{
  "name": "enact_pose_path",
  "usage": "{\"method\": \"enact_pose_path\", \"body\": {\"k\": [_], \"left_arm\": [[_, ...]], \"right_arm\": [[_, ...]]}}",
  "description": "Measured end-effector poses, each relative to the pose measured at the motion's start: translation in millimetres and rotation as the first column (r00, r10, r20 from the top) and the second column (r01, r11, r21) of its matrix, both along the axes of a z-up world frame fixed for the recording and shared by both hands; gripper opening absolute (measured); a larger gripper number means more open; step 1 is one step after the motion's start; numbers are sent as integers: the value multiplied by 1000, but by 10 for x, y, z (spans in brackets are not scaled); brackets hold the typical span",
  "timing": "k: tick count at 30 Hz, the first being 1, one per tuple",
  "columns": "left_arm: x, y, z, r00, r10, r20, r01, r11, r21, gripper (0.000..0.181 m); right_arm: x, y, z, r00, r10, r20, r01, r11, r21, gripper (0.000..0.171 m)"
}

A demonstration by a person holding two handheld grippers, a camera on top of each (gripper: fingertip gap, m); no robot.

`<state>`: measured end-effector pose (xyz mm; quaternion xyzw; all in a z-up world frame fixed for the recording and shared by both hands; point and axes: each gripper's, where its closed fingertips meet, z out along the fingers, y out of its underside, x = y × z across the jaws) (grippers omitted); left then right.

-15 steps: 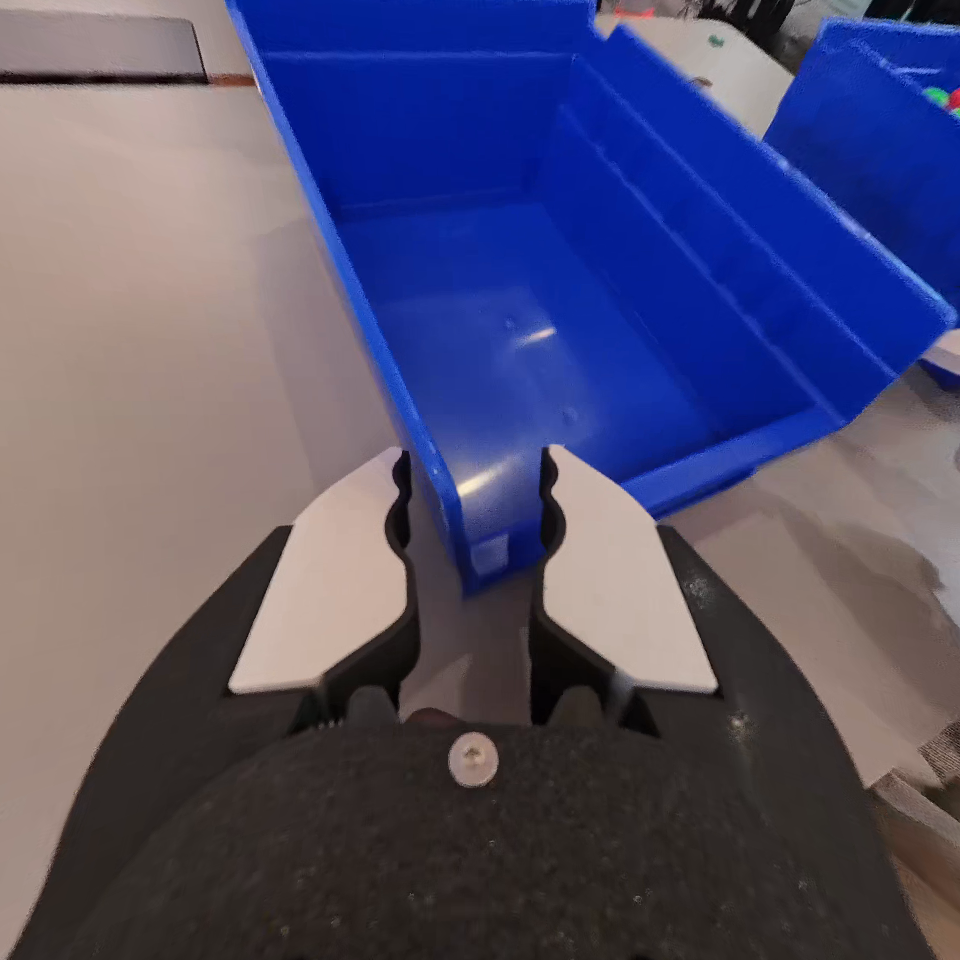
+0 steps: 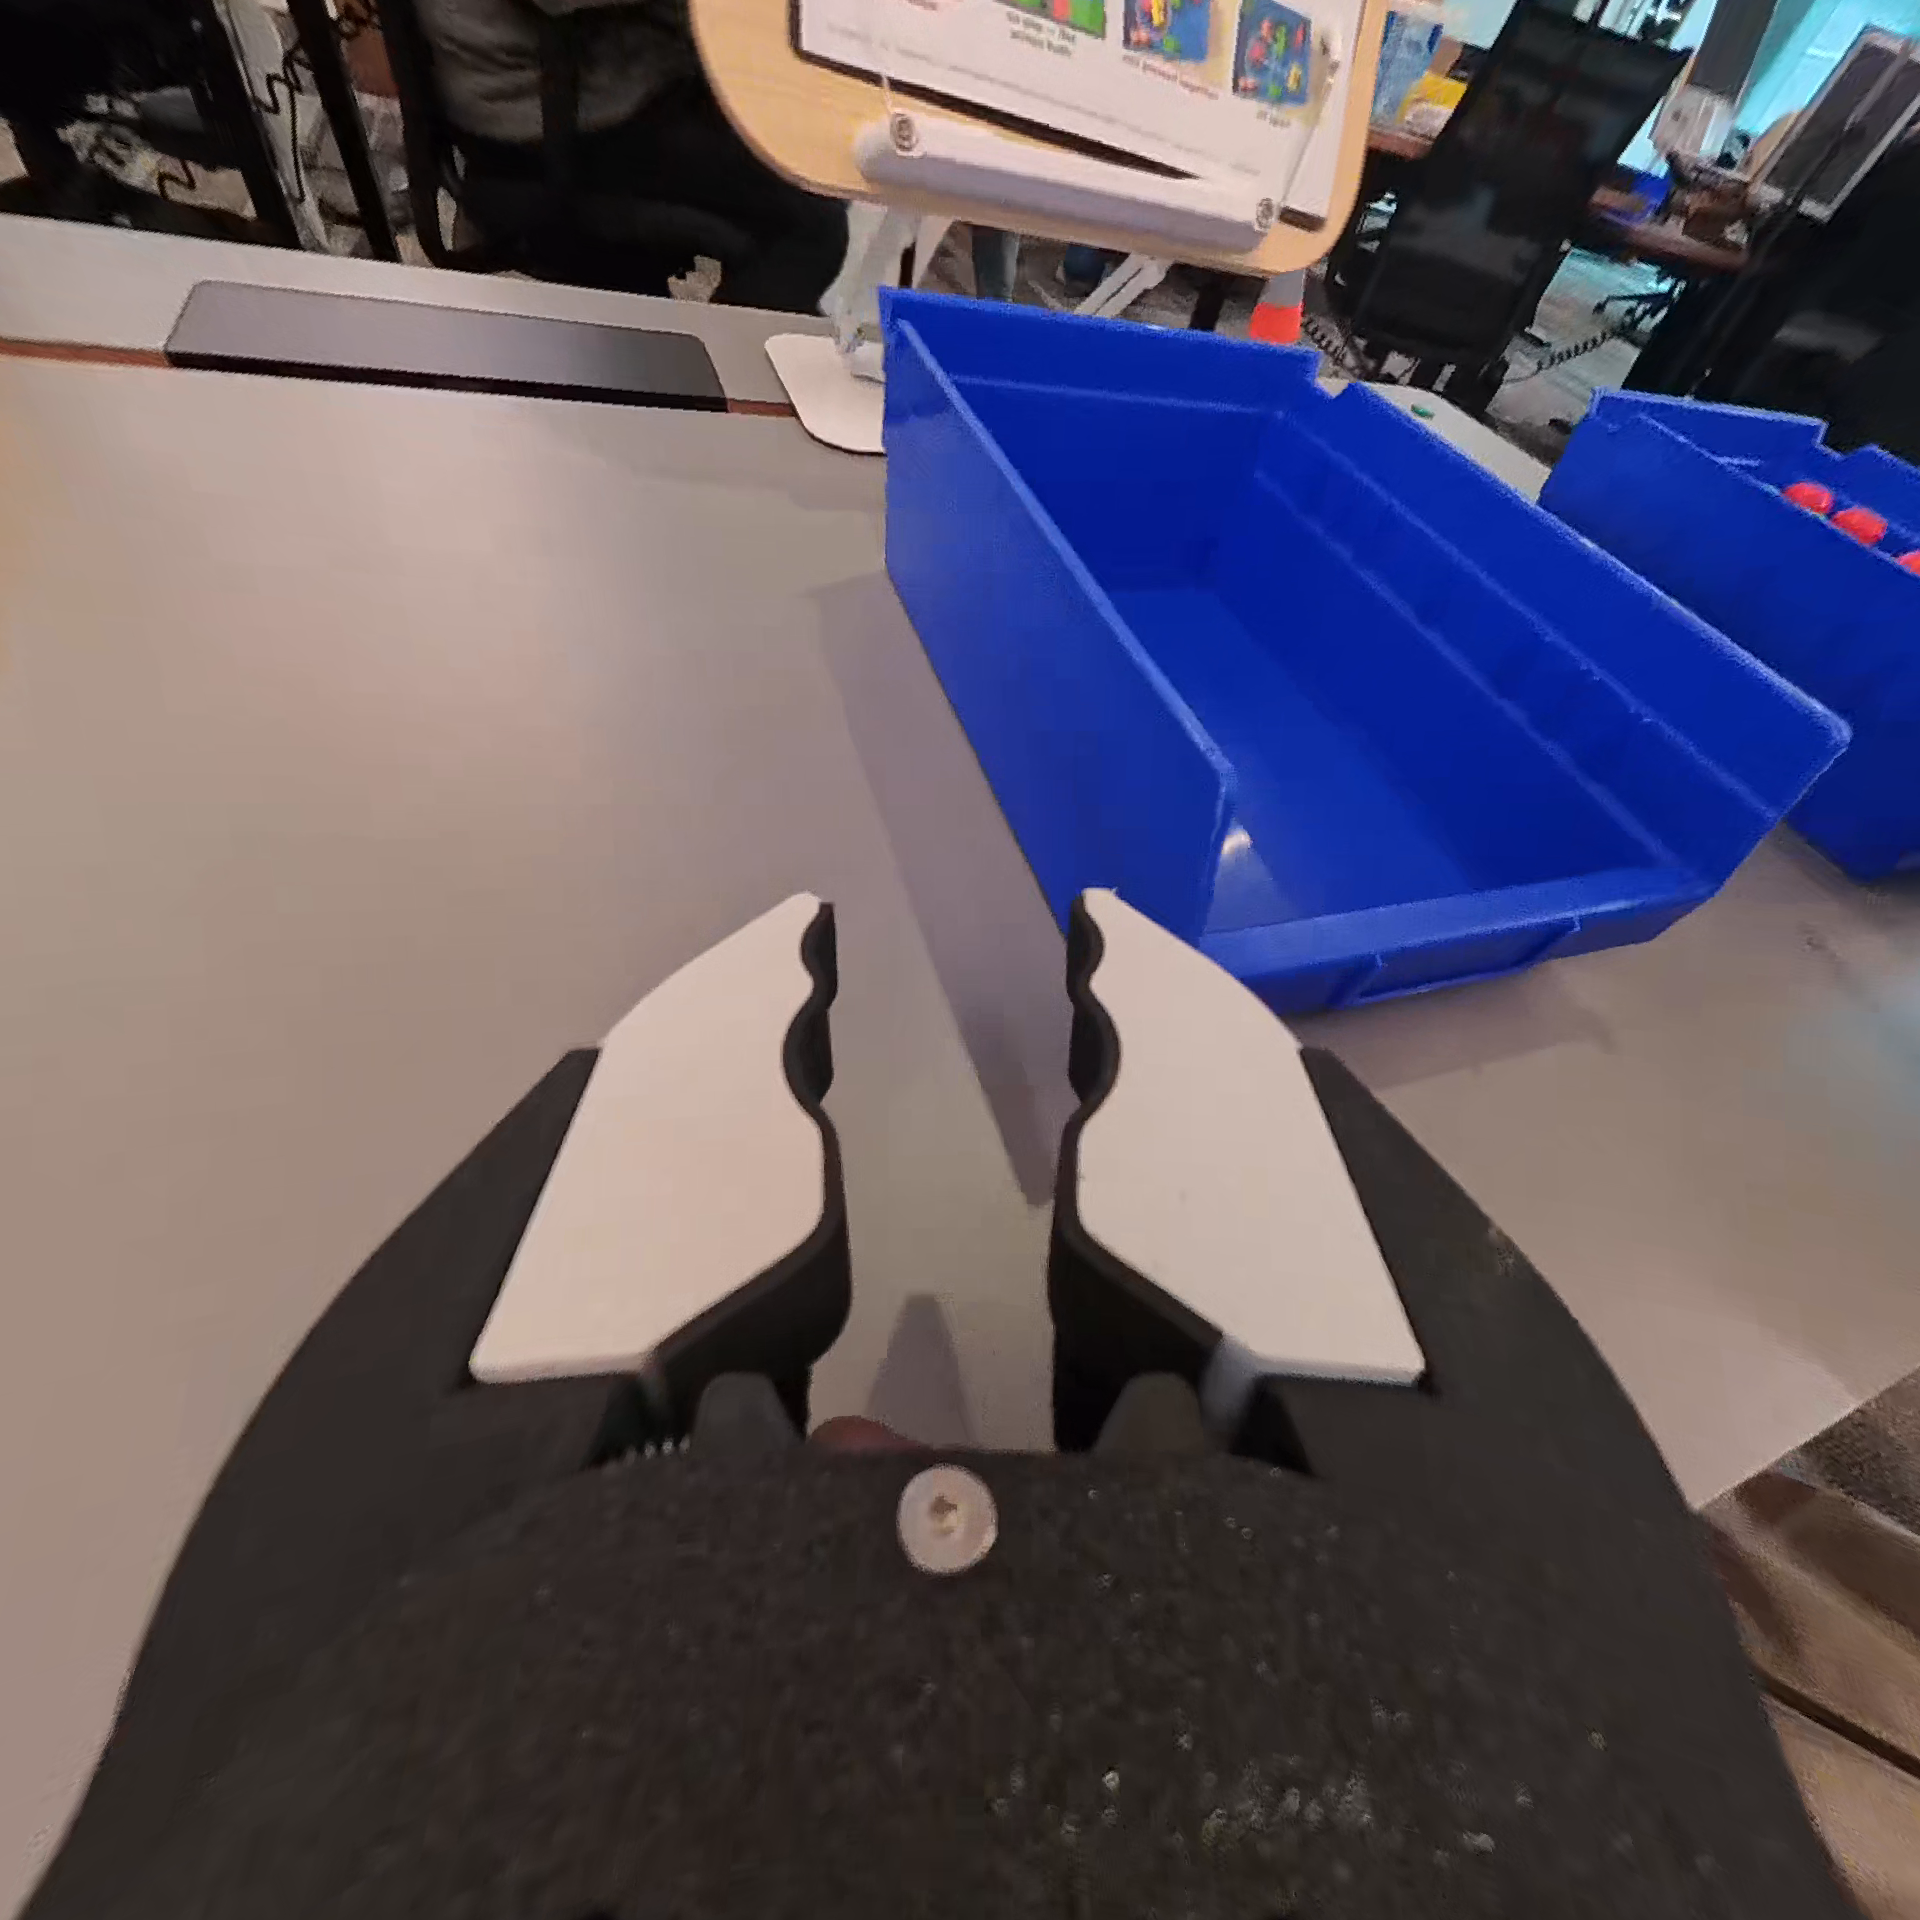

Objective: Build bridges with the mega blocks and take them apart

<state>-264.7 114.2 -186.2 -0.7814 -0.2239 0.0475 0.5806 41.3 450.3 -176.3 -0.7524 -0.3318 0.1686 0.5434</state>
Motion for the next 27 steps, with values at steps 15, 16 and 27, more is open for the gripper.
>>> {"method": "enact_pose_path", "body": {"k": [15, 16, 27], "left_arm": [[-45, -20, -175, 994, 19, -104, -32, 993, -116, 39], [-34, -9, -195, 995, 14, -96, -25, 993, -119, 39], [7, 27, -270, 997, -8, -74, -2, 990, -140, 39]], "right_arm": [[-172, 130, -269, 987, 11, 162, -5, 999, -33, 6], [-202, 115, -270, 986, 18, 166, -13, 999, -31, 6], [-638, -72, -271, 979, 109, 175, -104, 994, -40, 6]]}}
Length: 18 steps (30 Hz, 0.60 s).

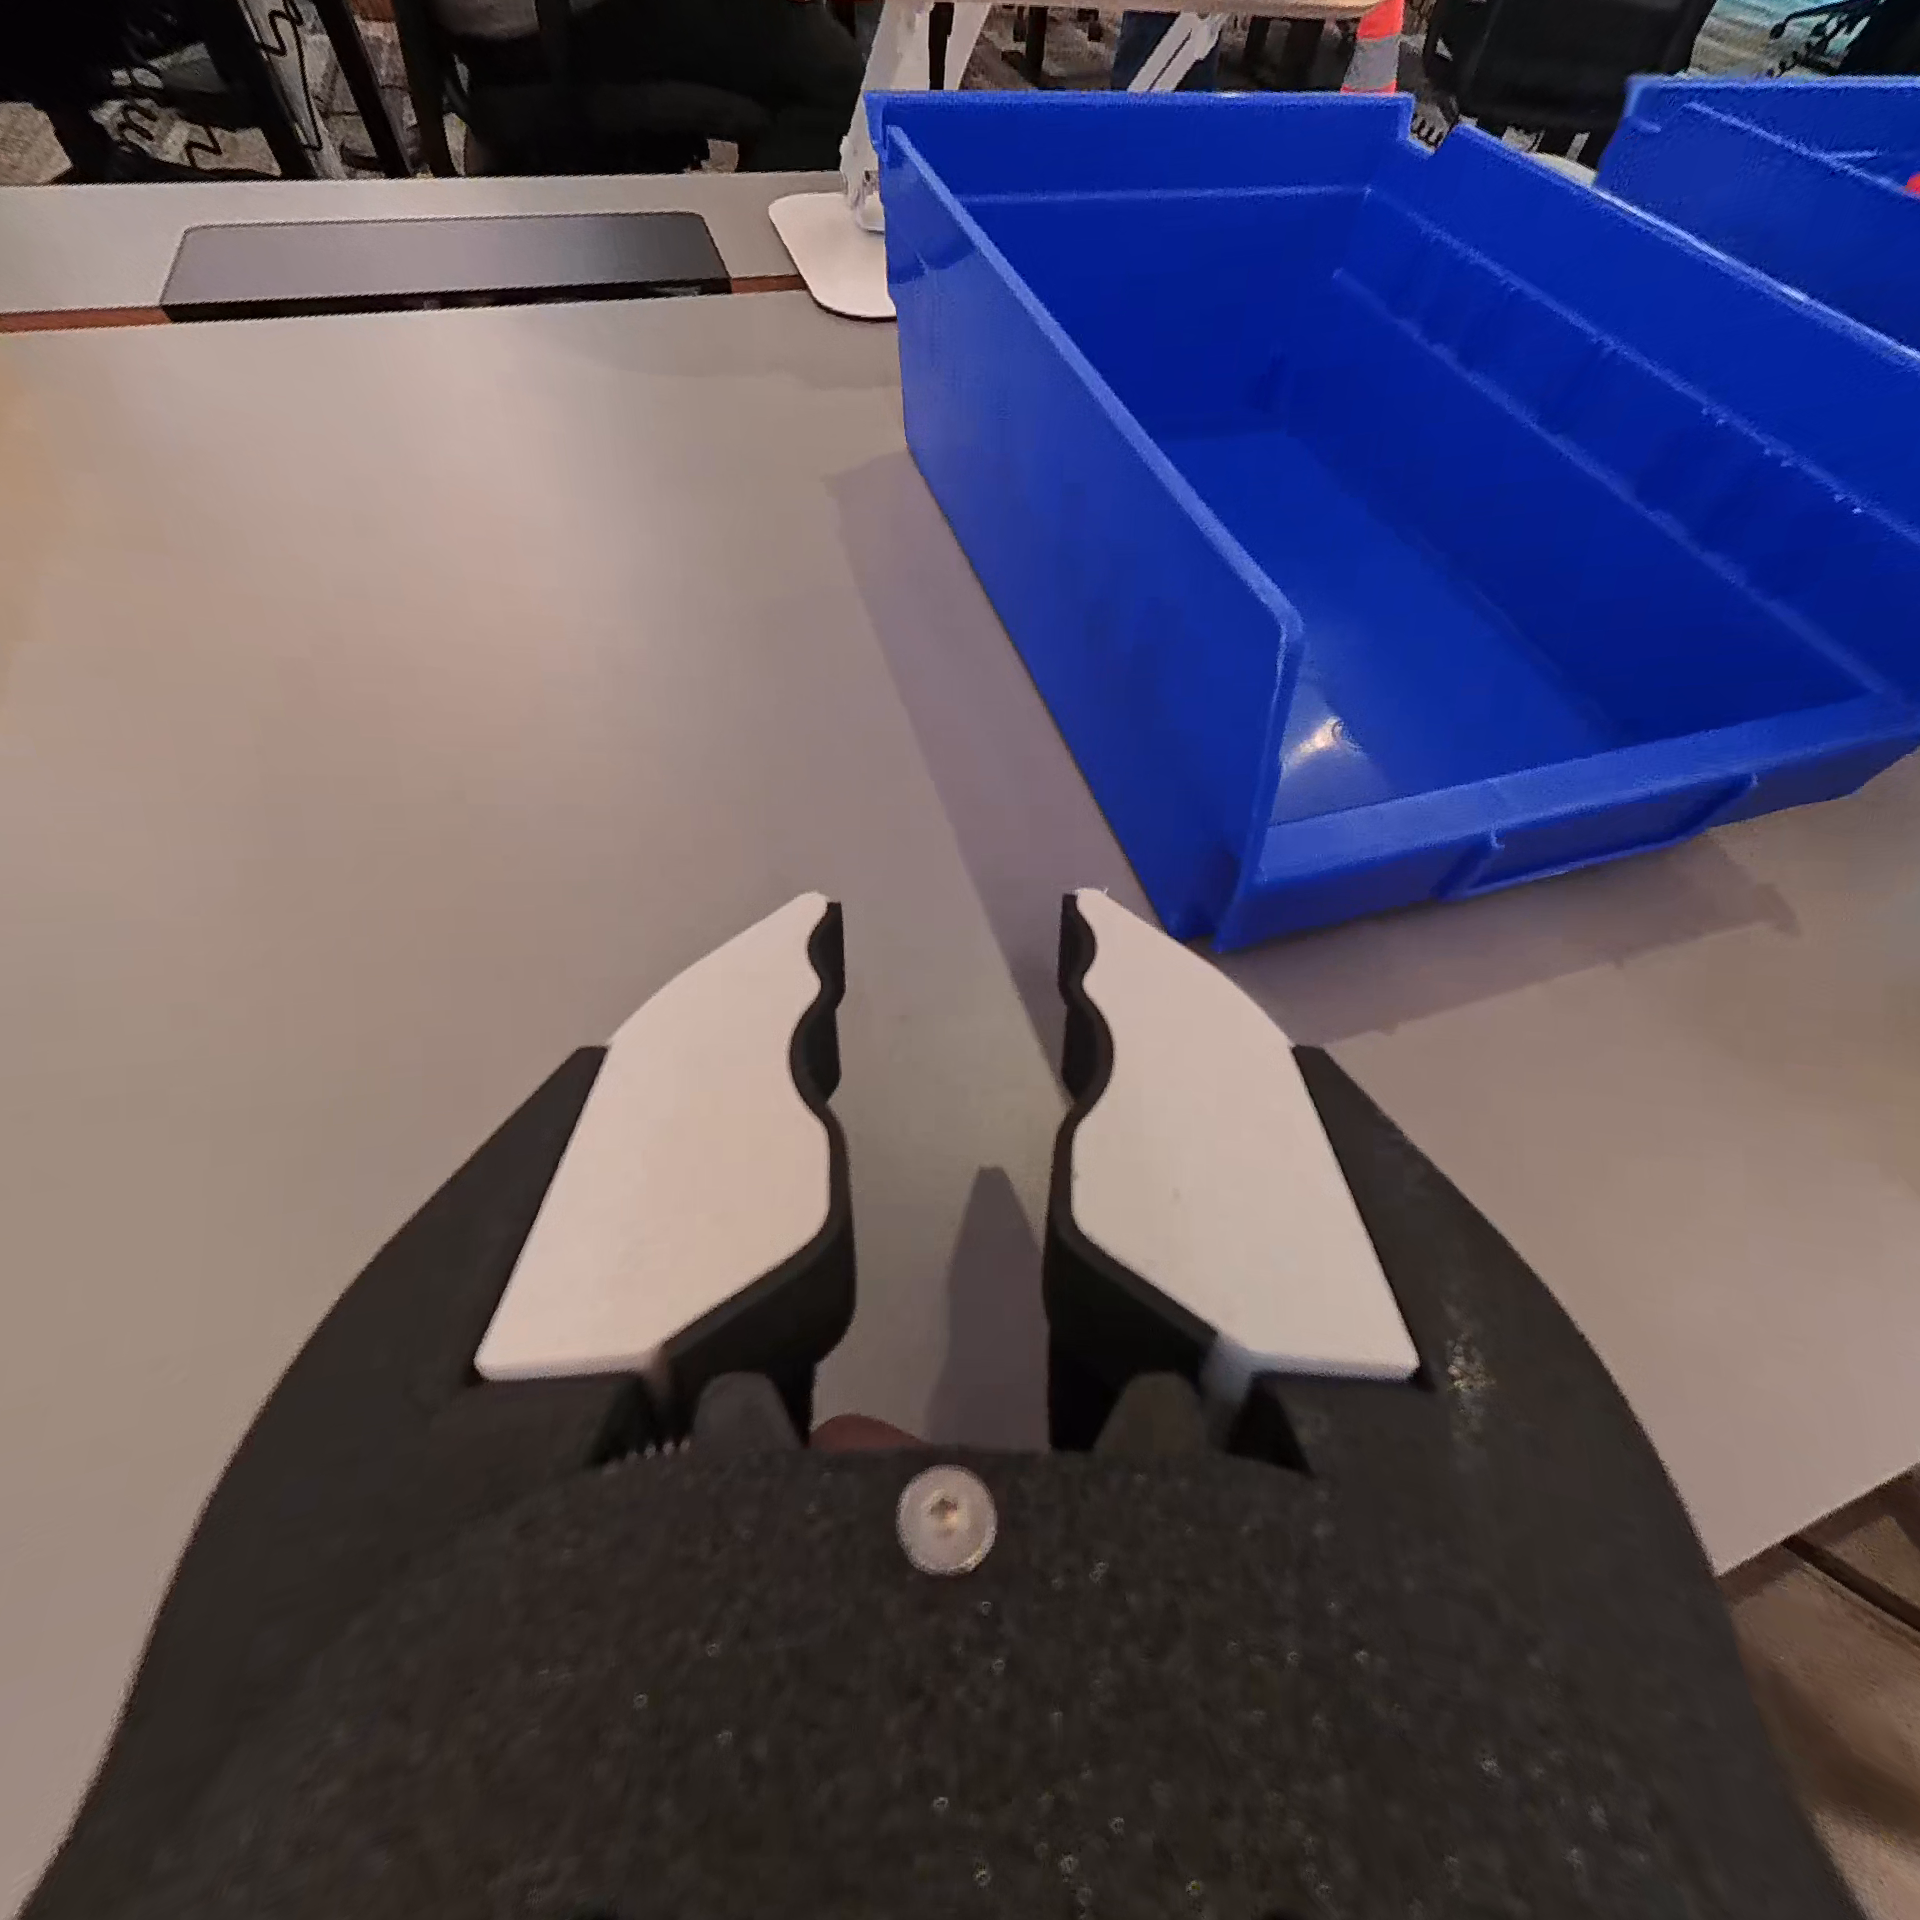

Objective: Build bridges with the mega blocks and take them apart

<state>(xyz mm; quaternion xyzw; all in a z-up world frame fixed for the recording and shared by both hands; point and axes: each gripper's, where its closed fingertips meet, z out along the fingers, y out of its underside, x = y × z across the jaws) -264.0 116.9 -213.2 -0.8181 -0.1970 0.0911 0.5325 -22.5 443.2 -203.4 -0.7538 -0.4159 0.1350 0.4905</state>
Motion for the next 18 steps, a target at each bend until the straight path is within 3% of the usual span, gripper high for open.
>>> {"method": "enact_pose_path", "body": {"k": [11, 18], "left_arm": [[38, 4, -12, 1000, -14, 3, 14, 1000, -6, 39], [52, 10, -19, 1000, -22, 5, 22, 1000, -8, 39]], "right_arm": [[-684, -181, 3, 998, 61, 1, -61, 998, -10, 7], [-1053, -307, 1, 993, 109, -53, -112, 993, -44, 18]]}}
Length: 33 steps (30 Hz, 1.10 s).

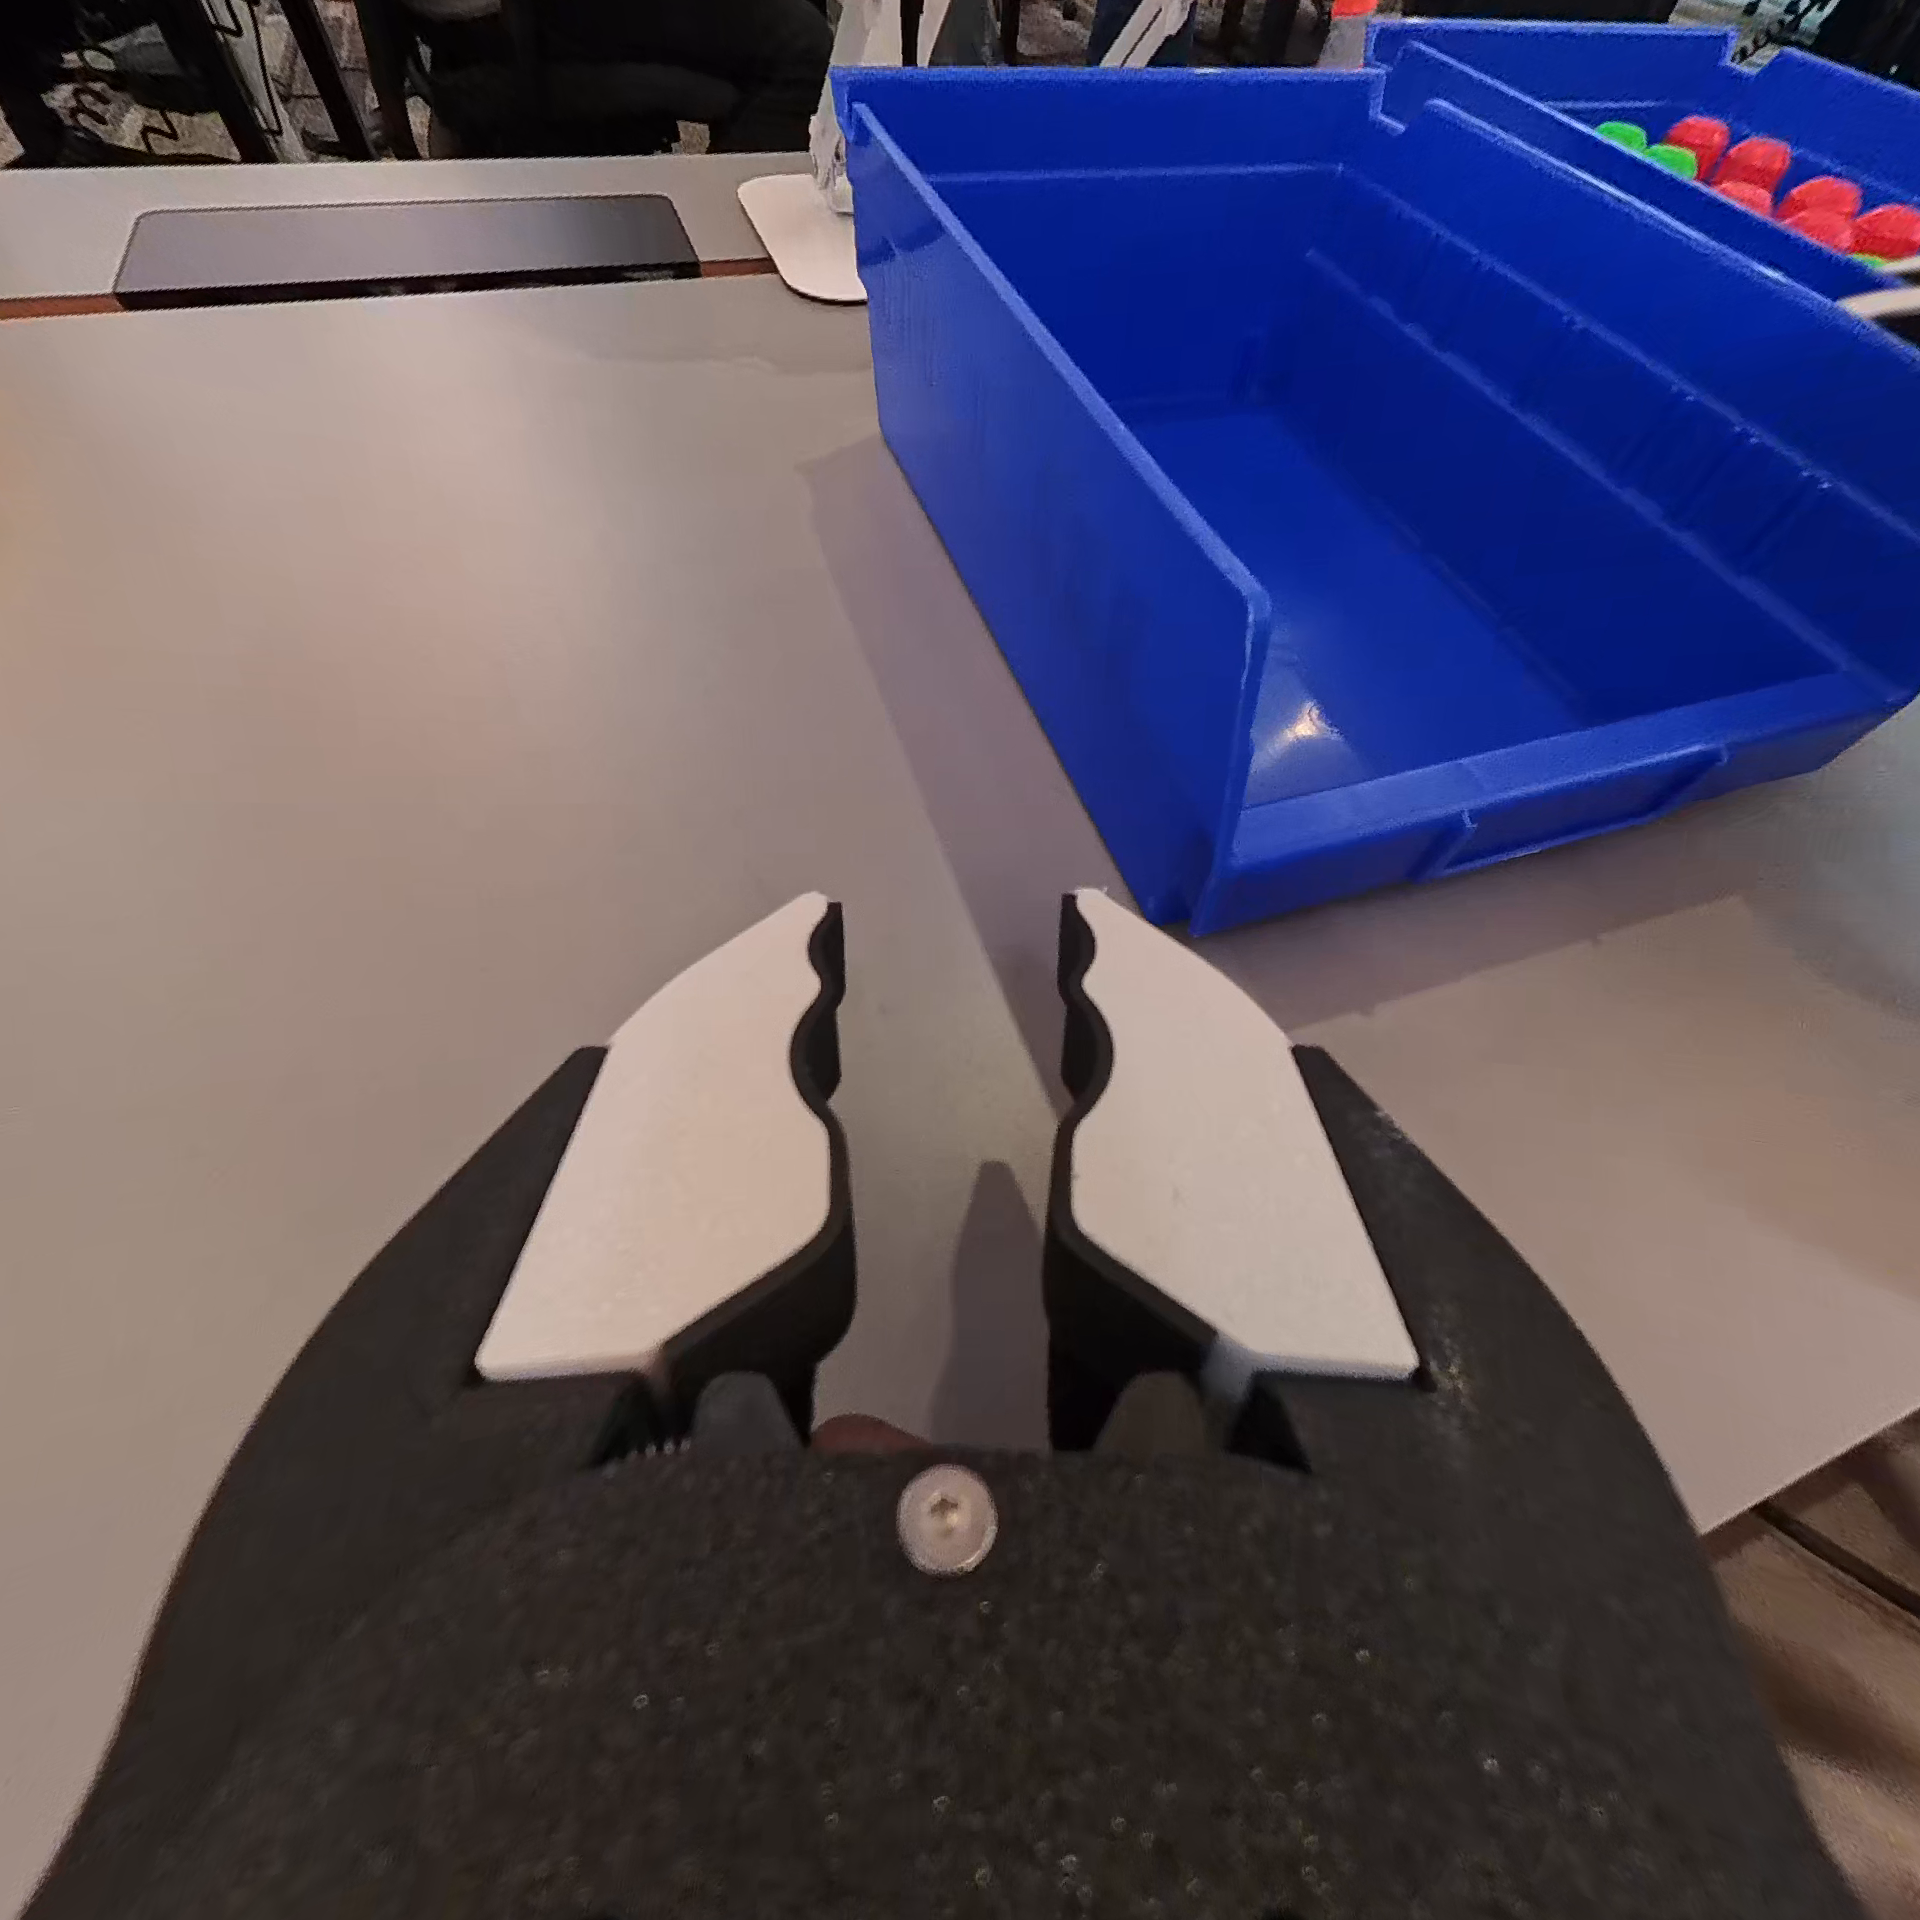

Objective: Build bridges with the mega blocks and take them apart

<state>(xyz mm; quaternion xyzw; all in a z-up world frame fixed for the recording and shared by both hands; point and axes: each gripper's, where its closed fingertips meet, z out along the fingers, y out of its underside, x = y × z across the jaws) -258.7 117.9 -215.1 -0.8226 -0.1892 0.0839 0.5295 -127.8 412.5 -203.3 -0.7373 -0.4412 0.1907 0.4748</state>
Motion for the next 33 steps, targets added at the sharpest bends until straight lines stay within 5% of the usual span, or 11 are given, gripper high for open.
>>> {"method": "enact_pose_path", "body": {"k": [10, 17, 23, 28, 33], "left_arm": [[6, 9, 4, 1000, -2, 10, 2, 1000, 9, 39], [284, 366, 307, 991, -102, 88, 91, 988, 128, 49], [300, 674, 170, 995, -42, 89, 40, 999, 28, 47], [205, 713, 31, 996, 41, 79, -40, 999, -23, 13], [176, 692, 33, 995, 63, 72, -61, 998, -27, 8]], "right_arm": [[374, -201, 313, 996, 2, -86, 0, 1000, 16, 36], [419, -844, 374, 976, 121, -181, -128, 991, -28, 50], [200, -962, 109, 982, 150, -113, -156, 987, -41, 42], [113, -943, -2, 983, 156, -92, -162, 985, -64, 32], [130, -900, -4, 985, 149, -92, -155, 986, -65, 18]]}}
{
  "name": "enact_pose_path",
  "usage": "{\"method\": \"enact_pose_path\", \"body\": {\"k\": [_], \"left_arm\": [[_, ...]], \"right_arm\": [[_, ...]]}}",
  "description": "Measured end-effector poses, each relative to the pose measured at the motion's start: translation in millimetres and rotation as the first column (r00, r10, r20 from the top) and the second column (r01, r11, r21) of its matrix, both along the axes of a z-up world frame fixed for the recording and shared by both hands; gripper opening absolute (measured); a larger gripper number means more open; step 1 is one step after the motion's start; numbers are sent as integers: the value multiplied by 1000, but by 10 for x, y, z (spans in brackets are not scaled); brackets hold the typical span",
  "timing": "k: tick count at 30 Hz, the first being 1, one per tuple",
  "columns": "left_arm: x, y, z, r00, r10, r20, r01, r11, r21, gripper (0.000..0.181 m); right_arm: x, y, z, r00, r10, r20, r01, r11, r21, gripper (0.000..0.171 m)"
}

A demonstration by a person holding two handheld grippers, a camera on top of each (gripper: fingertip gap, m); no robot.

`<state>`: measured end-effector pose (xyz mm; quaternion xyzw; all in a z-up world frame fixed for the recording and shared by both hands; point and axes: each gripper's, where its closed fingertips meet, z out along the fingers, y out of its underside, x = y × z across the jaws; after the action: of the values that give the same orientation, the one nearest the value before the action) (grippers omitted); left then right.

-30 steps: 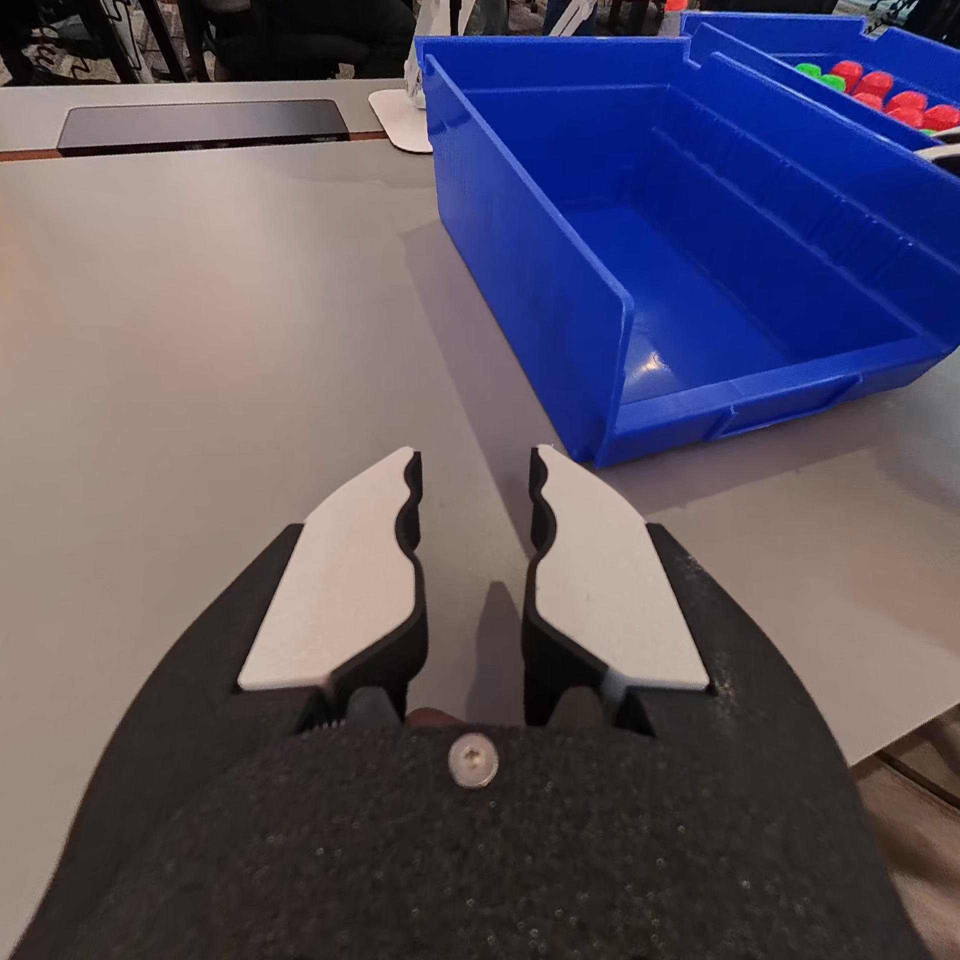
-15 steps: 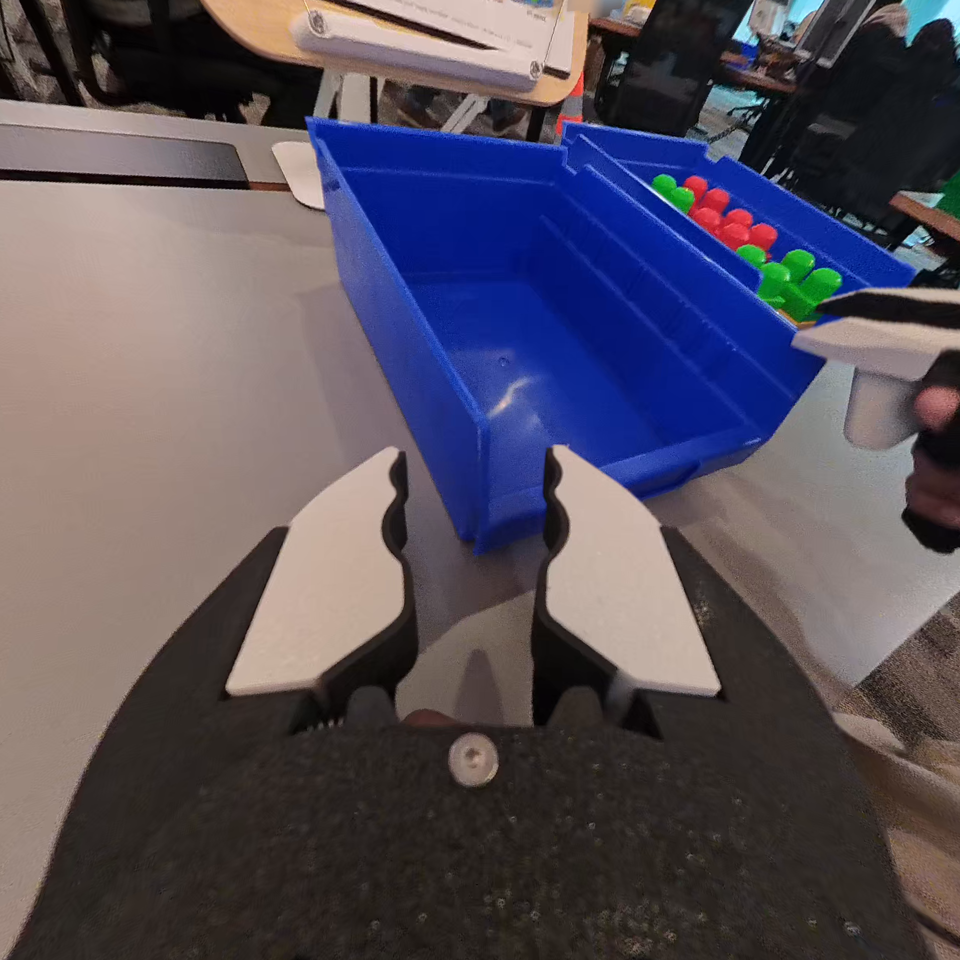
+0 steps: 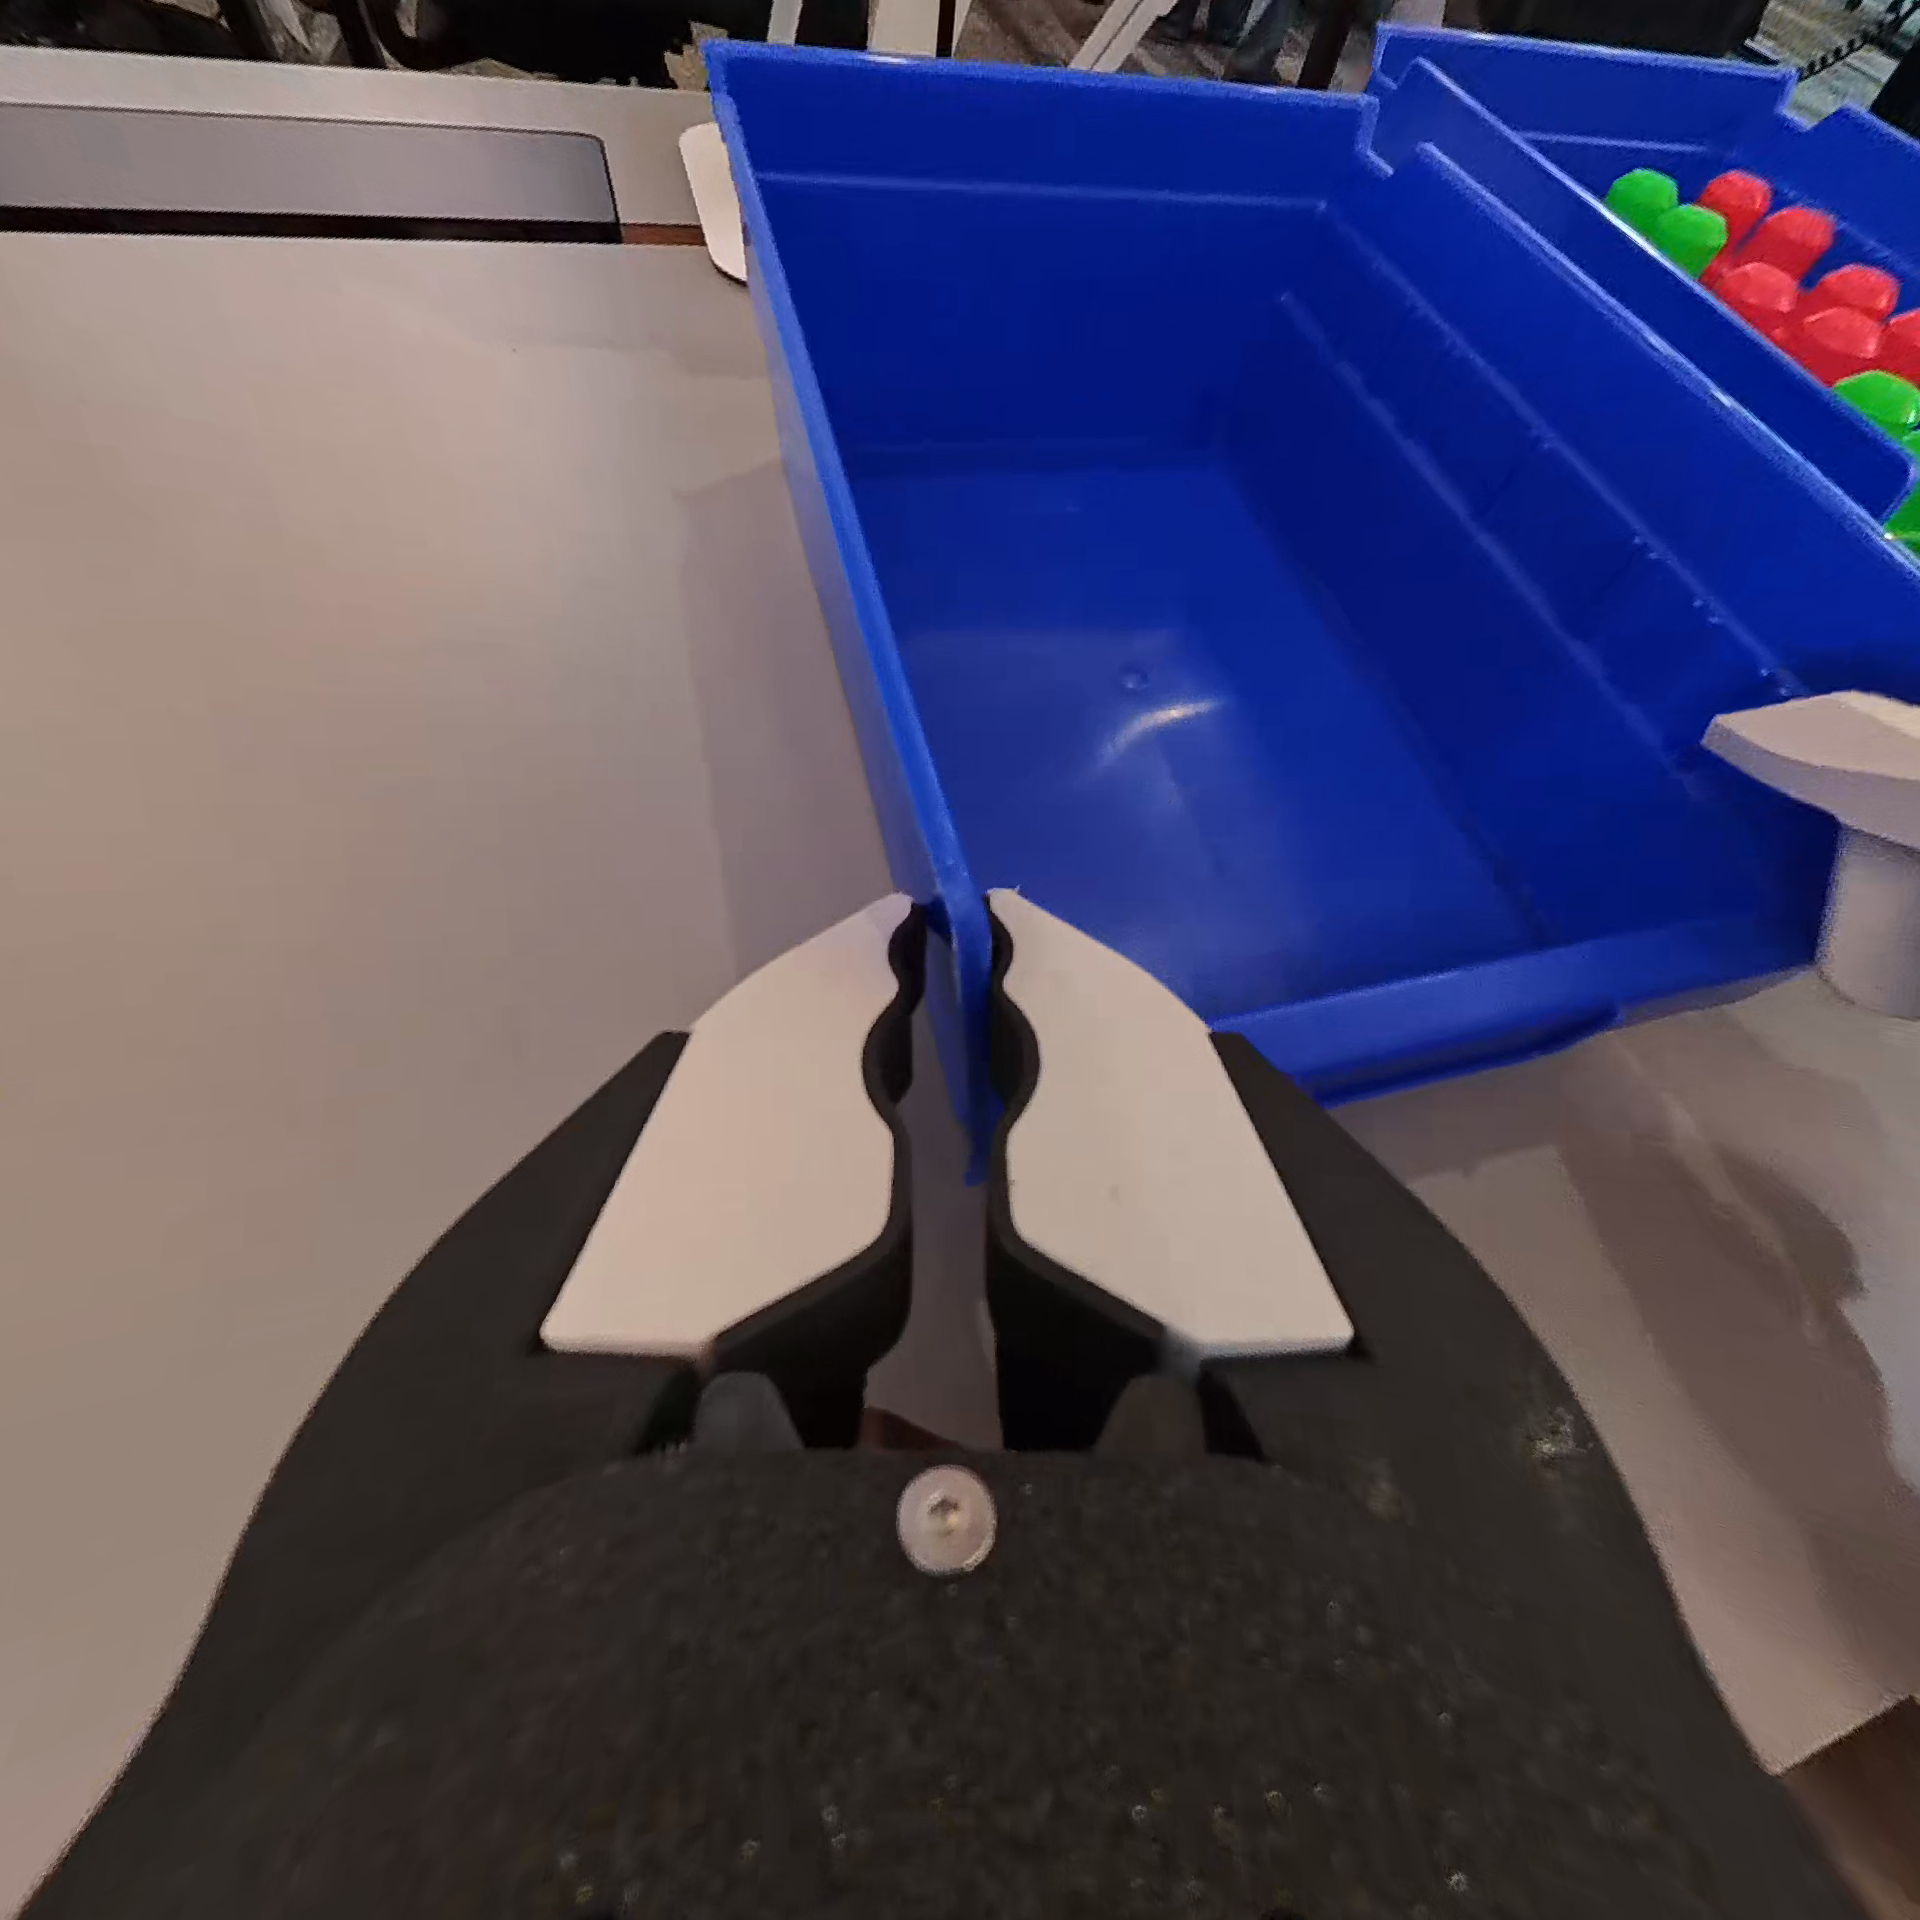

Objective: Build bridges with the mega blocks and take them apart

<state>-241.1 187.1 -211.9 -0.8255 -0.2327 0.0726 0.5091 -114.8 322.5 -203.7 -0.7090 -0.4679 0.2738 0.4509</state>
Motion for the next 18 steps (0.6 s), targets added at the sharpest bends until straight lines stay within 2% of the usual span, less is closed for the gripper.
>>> {"method": "enact_pose_path", "body": {"k": [18], "left_arm": [[-36, -239, 4, 992, 82, -99, -85, 996, -31, 6]], "right_arm": [[-151, -94, 68, 1000, -26, -10, 26, 999, 35, 7]]}}
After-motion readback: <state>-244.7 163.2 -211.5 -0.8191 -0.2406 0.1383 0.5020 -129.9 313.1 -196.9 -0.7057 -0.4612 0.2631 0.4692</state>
